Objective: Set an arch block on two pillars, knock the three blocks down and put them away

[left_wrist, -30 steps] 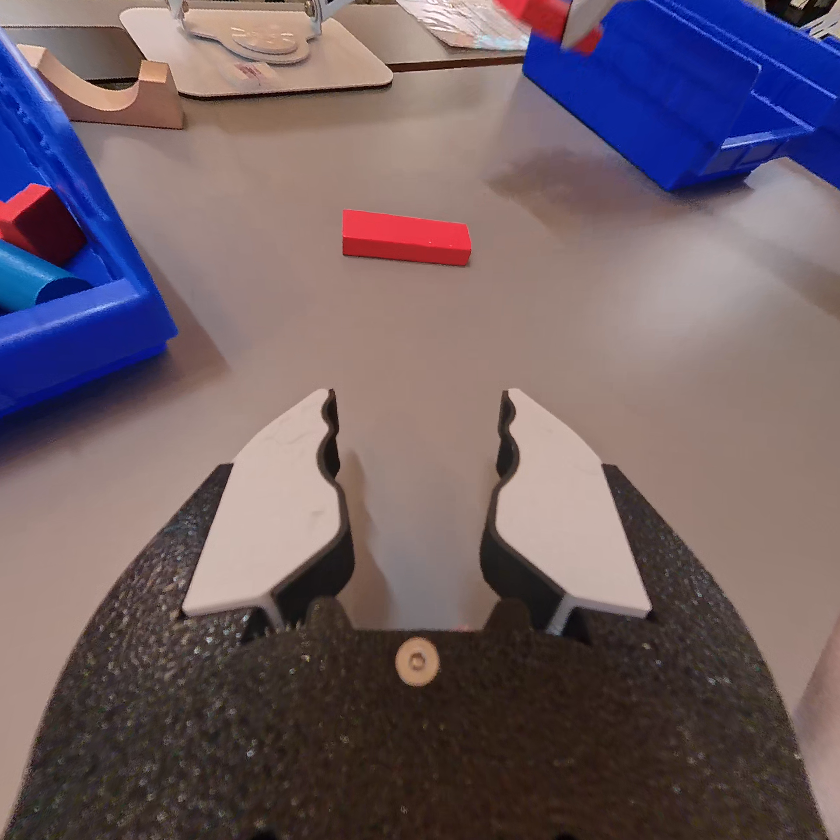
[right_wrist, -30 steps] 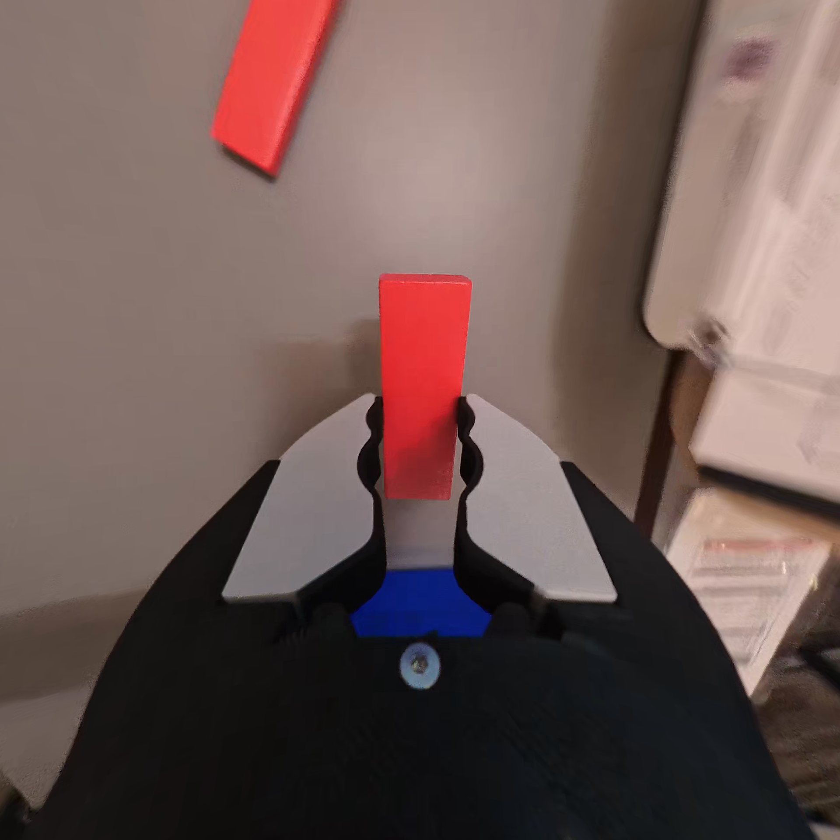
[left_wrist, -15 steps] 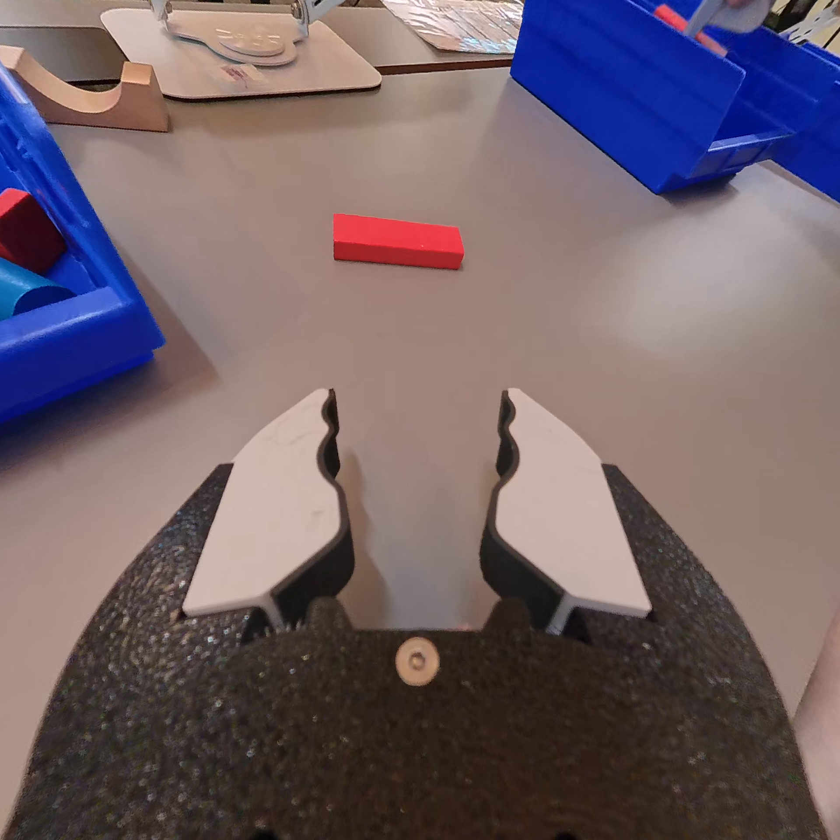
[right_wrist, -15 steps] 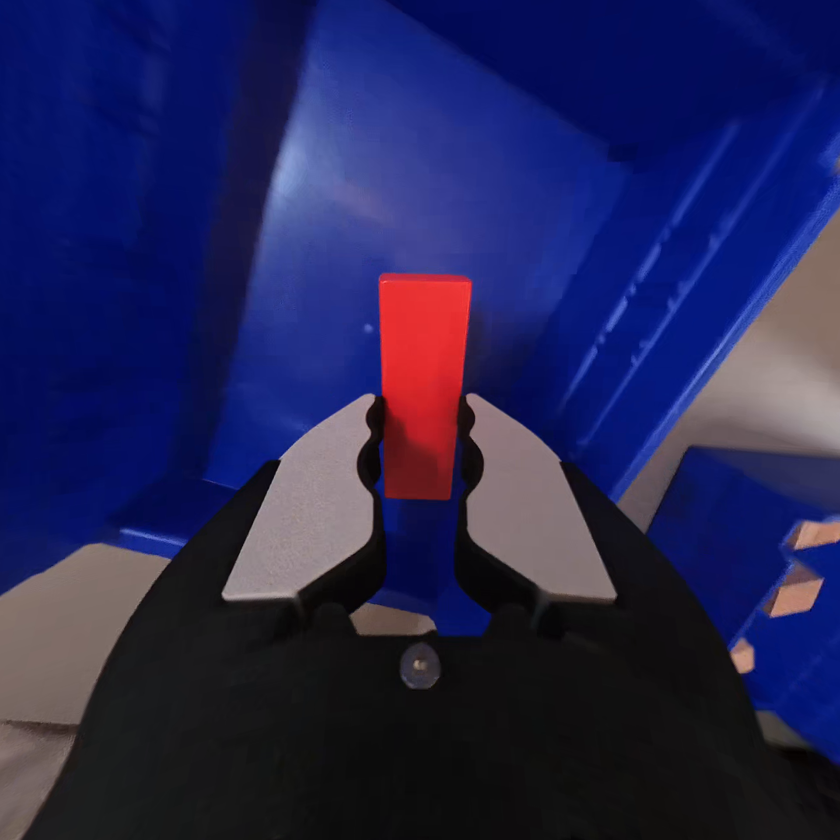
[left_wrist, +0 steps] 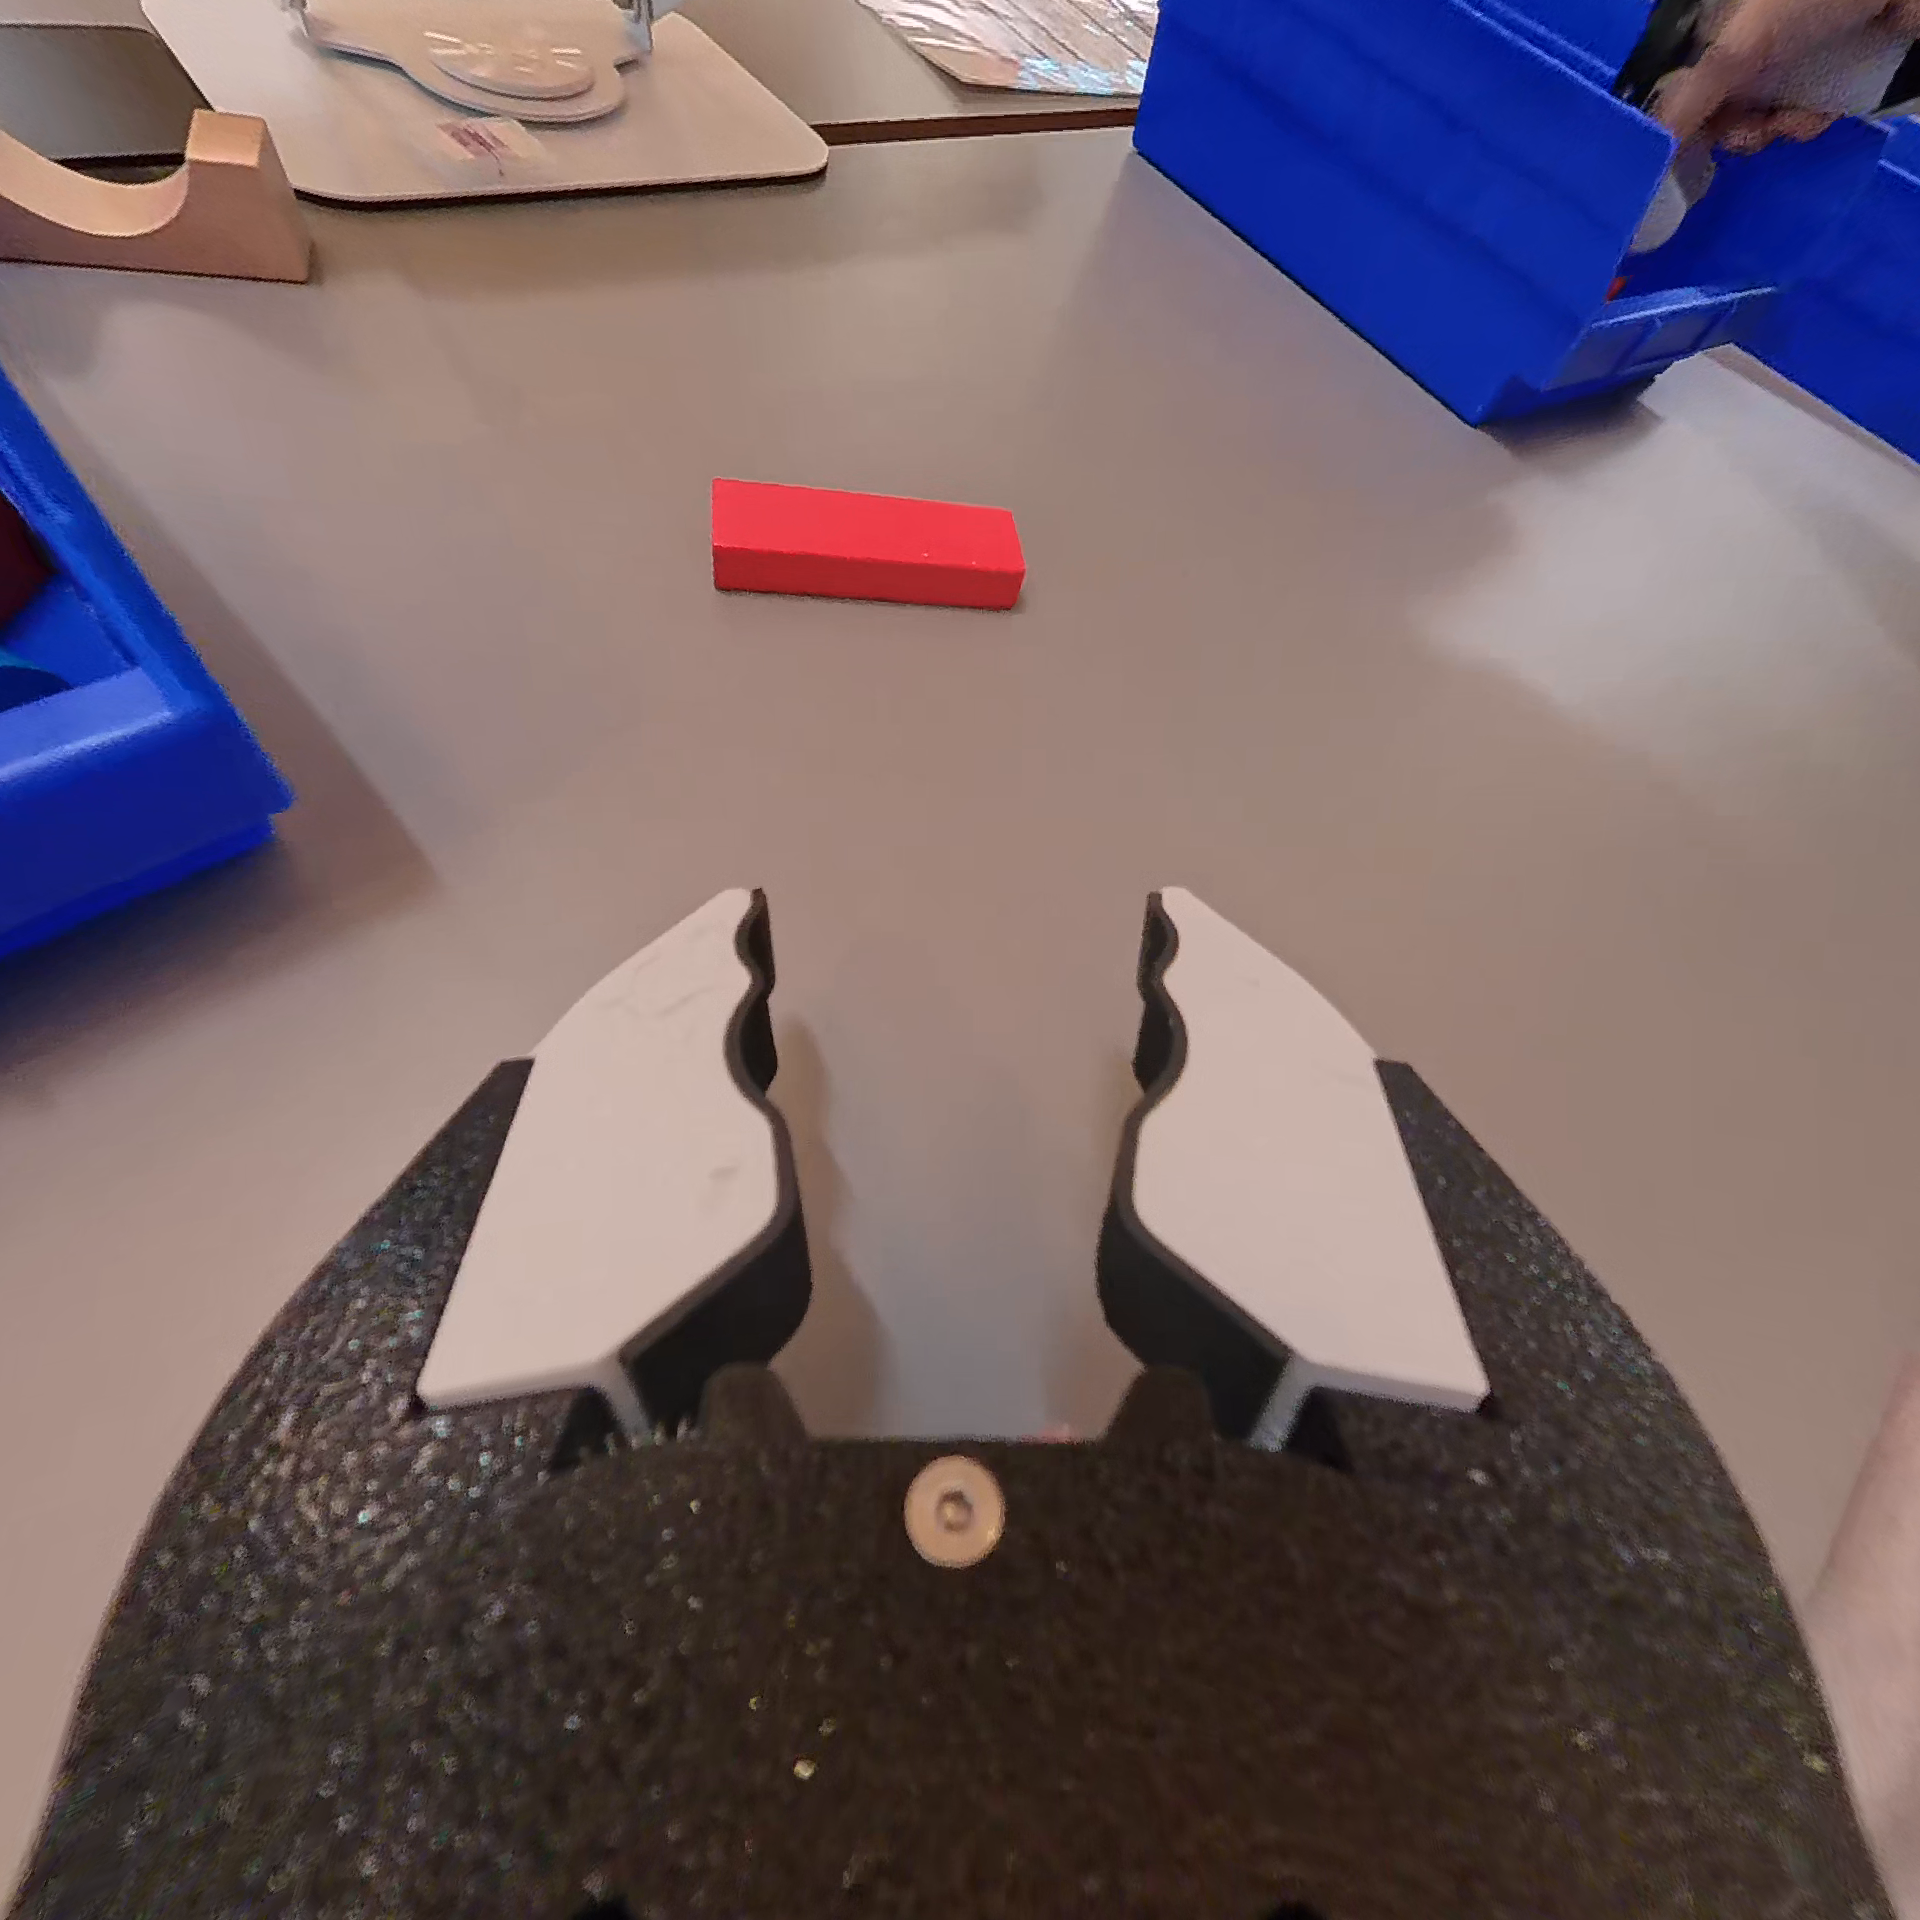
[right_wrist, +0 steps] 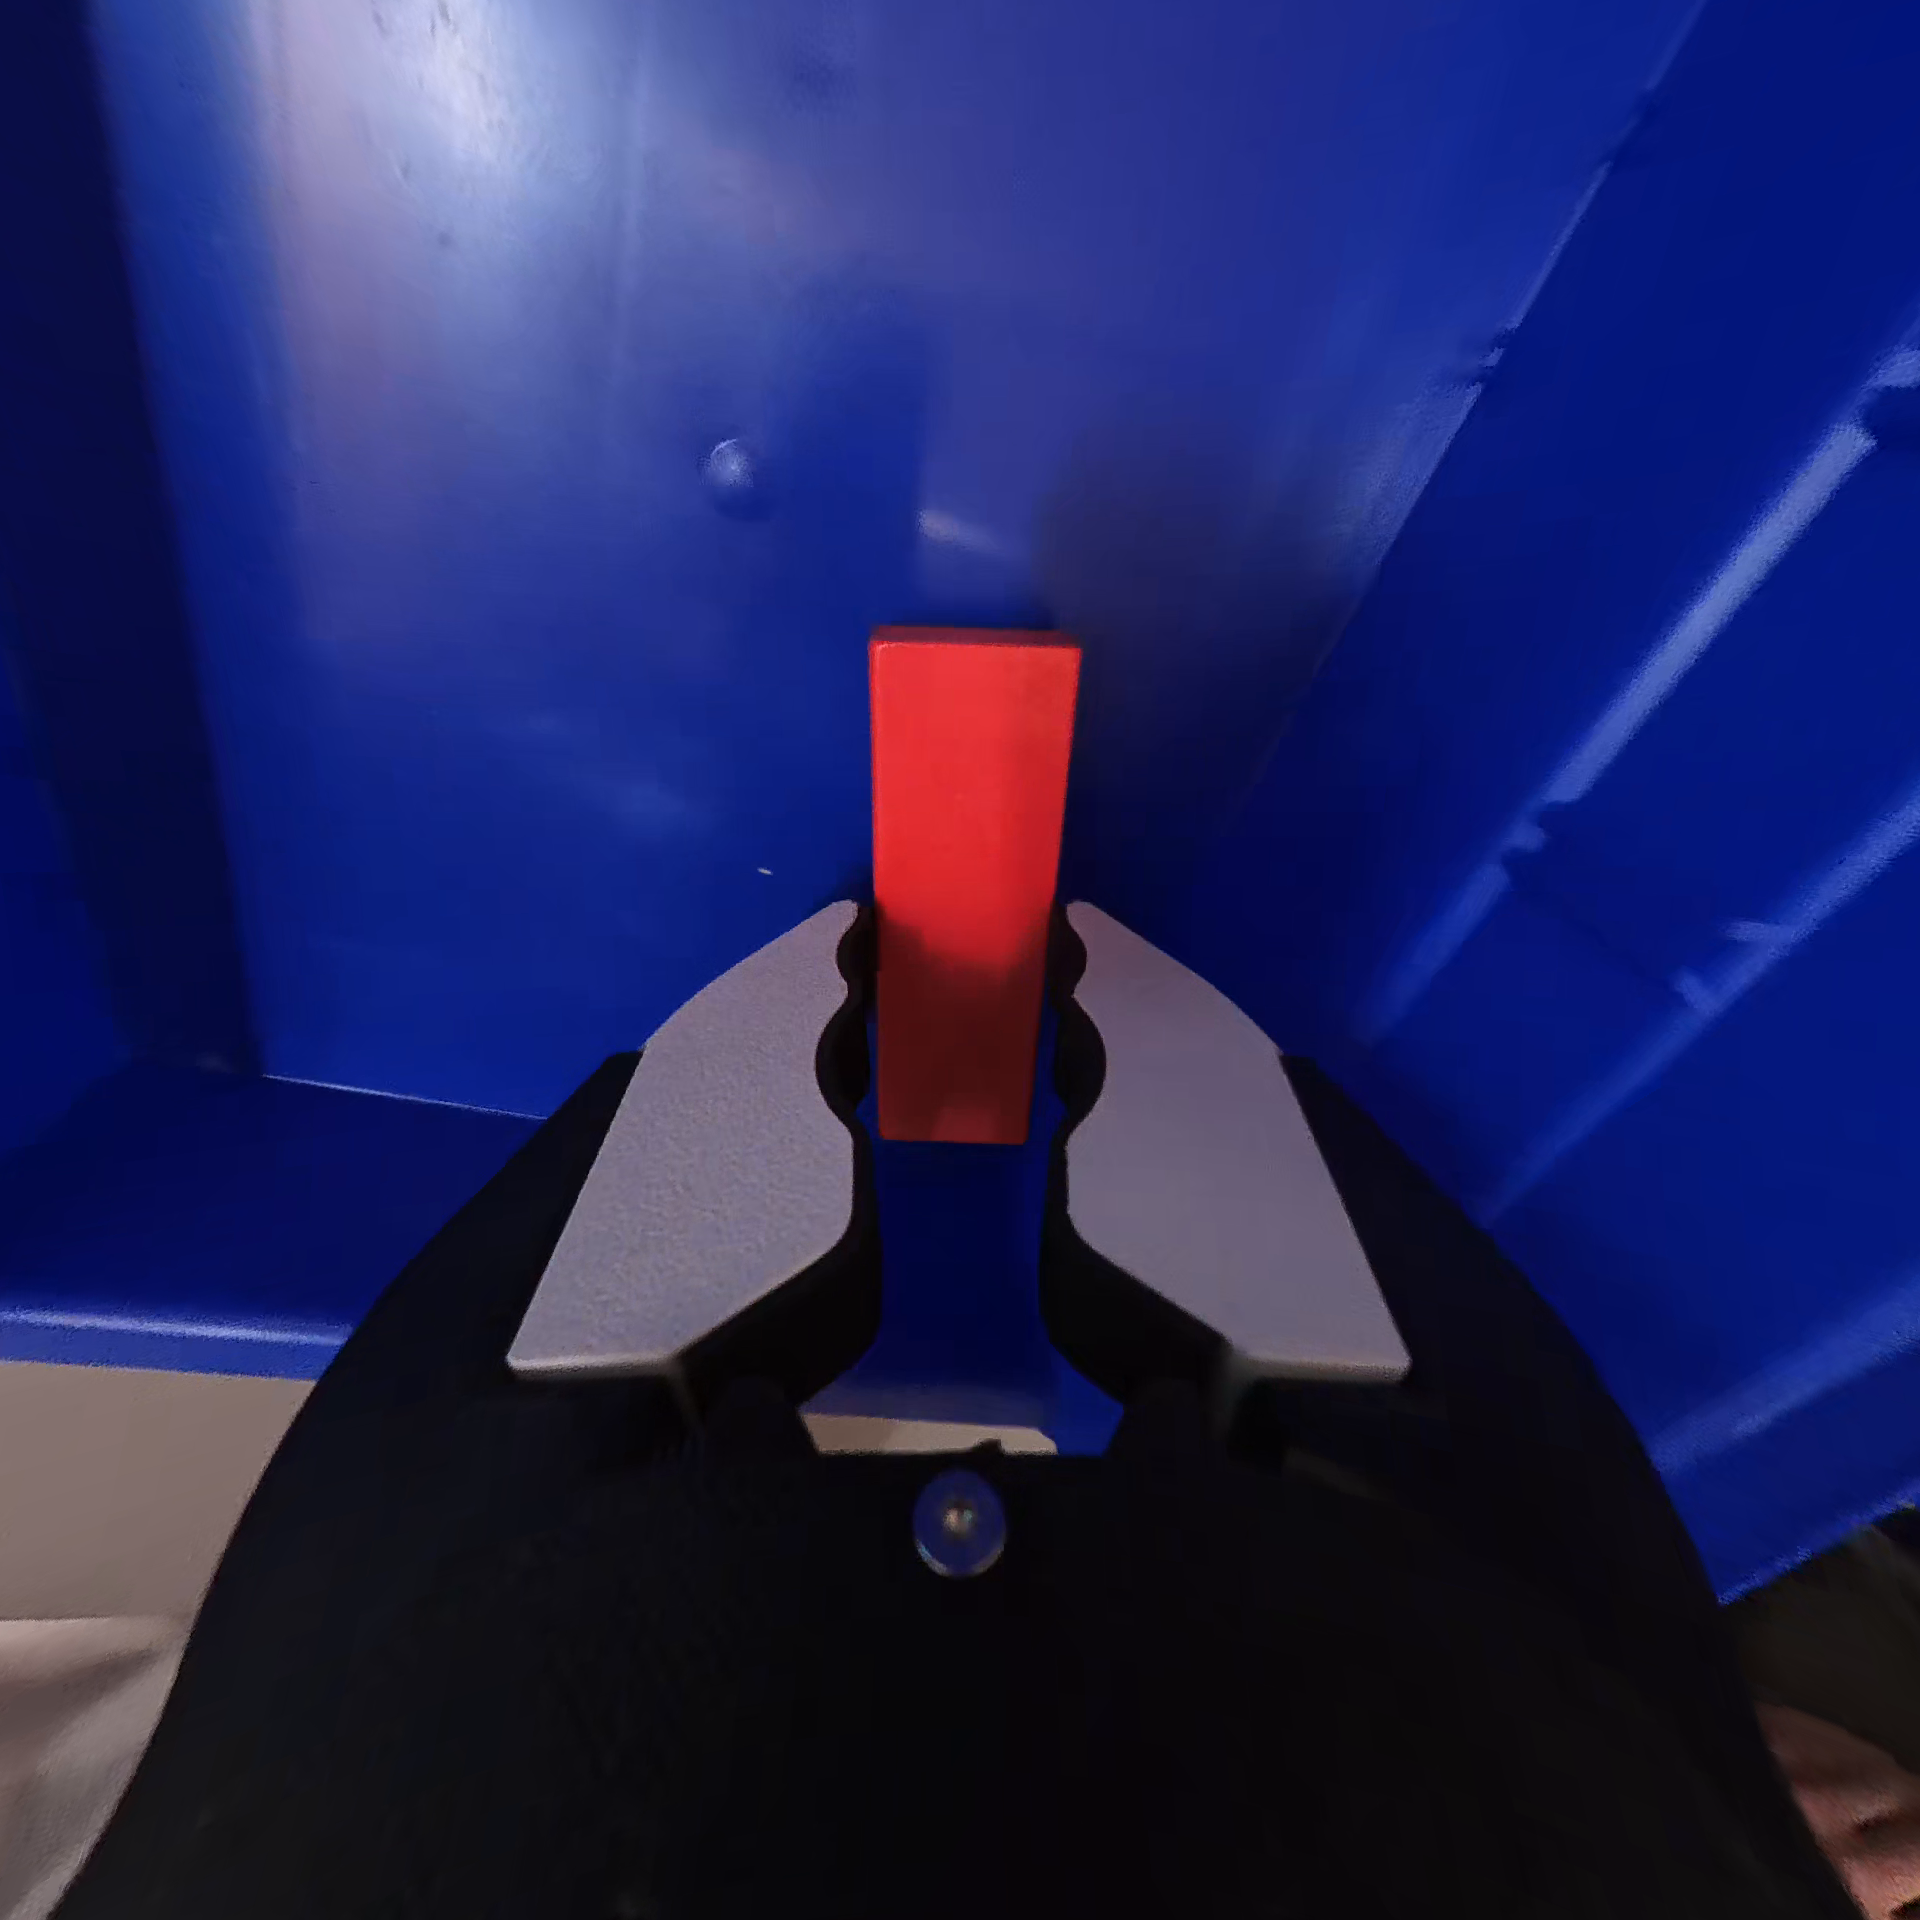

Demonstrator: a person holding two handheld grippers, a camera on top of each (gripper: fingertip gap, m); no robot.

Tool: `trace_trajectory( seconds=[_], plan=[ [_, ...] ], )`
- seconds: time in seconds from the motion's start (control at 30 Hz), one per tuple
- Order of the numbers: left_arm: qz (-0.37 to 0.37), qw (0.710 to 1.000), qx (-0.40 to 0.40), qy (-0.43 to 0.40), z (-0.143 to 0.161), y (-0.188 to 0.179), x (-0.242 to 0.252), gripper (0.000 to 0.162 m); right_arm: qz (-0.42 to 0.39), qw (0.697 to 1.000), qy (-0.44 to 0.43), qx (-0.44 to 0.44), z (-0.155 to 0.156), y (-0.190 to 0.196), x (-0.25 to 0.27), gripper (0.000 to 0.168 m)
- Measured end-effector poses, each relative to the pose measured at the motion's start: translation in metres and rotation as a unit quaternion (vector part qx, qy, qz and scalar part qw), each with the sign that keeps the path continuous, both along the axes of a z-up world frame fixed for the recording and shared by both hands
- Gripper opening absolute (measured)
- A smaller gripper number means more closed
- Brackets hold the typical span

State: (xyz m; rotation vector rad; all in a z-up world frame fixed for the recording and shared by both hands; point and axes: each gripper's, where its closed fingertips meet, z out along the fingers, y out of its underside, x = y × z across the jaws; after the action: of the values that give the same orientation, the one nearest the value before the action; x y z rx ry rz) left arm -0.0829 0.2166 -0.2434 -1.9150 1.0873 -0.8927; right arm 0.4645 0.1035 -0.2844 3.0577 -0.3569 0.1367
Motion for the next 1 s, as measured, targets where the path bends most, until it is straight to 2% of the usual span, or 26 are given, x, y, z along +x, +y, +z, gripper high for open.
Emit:
trace_trajectory(
  seconds=[0.23,0.3,0.37,0.47,0.57,0.67,0.8,0.9,1.0],
  plan=[
    [-0.005,1.0,-0.003,-0.002,-0.002,-0.002,0.004,0.067,0.031,0.999,-0.02,0.012,-0.001,0.005,0.001,0.034],
    [-0.004,1.0,-0.003,-0.004,-0.001,-0.002,0.005,0.067,0.054,0.998,-0.035,0.024,0.009,0.009,0.001,0.047],
    [-0.005,1.0,-0.001,-0.003,0.0,-0.002,0.005,0.067,0.069,0.994,-0.059,0.056,0.031,0.02,0.001,0.066],
    [-0.006,1.0,0.003,-0.003,0.002,-0.001,0.005,0.067,0.099,0.981,-0.092,0.14,0.082,0.047,-0.013,0.072],
    [-0.006,1.0,0.006,-0.006,0.005,0.0,0.007,0.067,0.172,0.95,-0.079,0.247,0.136,0.086,-0.069,0.077],
    [-0.007,1.0,0.008,-0.014,0.011,0.002,0.012,0.067,0.265,0.917,-0.029,0.296,0.159,0.115,-0.151,0.078],
    [-0.005,1.0,0.021,-0.021,0.022,0.004,0.018,0.067,0.345,0.883,0.026,0.318,0.147,0.152,-0.256,0.078],
    [0.002,0.999,0.032,-0.02,0.027,0.01,0.018,0.067,0.383,0.865,0.077,0.315,0.117,0.174,-0.327,0.078],
    [0.01,0.999,0.041,-0.022,0.031,0.016,0.017,0.067,0.404,0.865,0.09,0.283,0.079,0.19,-0.37,0.077]
  ],
)
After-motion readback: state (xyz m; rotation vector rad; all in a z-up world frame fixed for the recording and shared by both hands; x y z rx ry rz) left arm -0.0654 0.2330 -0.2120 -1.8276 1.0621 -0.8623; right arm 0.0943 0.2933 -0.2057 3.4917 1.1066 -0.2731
